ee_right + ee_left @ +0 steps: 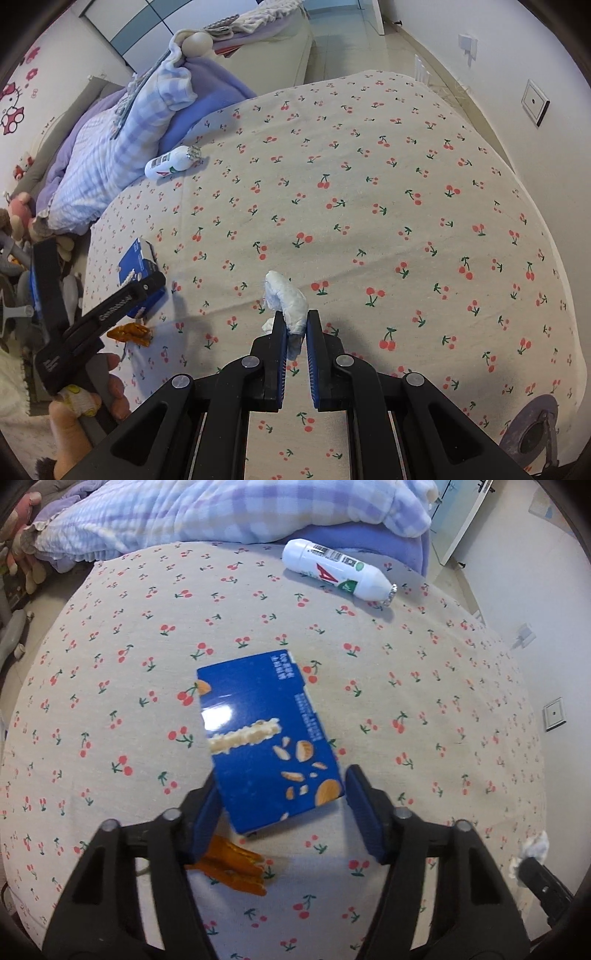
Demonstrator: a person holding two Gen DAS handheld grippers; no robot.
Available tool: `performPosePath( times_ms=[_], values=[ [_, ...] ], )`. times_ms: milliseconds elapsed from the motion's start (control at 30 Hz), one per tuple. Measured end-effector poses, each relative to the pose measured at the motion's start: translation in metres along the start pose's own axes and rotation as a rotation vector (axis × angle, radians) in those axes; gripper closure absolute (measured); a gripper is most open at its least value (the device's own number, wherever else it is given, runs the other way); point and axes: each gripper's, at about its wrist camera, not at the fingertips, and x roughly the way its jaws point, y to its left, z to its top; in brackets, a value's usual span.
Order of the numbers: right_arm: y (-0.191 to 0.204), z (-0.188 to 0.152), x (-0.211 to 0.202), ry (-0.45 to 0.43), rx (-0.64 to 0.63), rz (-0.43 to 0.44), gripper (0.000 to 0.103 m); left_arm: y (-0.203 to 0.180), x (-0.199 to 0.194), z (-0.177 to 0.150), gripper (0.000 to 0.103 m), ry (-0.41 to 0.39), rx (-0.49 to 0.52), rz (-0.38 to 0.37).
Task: Collect trash
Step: 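Grasp the blue cracker box with the left tool while the right tool grasps the white tissue, then carry cracker box and tissue over the wastebasket and open both tools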
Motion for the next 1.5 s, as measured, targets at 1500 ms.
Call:
performPosePath(
  times_ms=[1500],
  values=[
    [0.267,-0.072,0.04,0.086,-0.35,0.164,0.093,0.291,-0.136,-0.053,0.041,-0.089,-0.201,-0.114]
  ],
)
